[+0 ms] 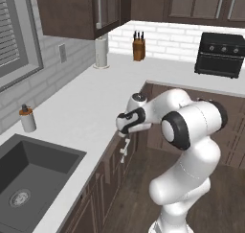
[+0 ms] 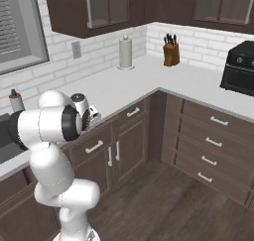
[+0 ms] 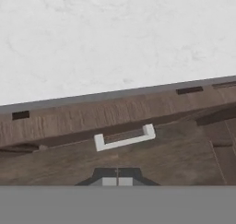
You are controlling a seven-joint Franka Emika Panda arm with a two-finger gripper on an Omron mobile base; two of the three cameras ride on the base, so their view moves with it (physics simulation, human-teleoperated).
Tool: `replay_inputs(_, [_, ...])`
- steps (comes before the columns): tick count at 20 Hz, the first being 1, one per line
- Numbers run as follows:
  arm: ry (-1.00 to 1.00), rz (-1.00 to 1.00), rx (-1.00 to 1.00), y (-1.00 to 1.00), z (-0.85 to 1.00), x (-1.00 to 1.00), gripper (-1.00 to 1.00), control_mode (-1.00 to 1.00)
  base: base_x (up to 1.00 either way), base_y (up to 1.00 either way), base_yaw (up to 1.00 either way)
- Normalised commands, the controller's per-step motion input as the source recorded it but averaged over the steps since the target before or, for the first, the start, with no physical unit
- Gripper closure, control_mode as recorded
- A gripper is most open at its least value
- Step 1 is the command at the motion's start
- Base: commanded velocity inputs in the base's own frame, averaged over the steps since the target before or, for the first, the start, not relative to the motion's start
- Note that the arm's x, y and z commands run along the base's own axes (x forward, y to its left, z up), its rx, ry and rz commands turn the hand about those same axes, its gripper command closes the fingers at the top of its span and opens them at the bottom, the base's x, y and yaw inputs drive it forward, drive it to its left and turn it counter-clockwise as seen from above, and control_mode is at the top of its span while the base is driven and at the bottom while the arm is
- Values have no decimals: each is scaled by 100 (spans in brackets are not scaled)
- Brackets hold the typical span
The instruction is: Take a straw from the drawer in front and place it inside the glass cup on the dining counter.
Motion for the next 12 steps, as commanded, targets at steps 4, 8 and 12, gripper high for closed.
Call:
replay_inputs(4, [1,0,0,15,-17,26,100,-100,0,0,0])
replay_inputs(8, [1,0,0,14,-16,24,100,-100,0,0,0])
replay_inputs(12, [1,0,-1,8,-18,16,100,-100,0,0,0])
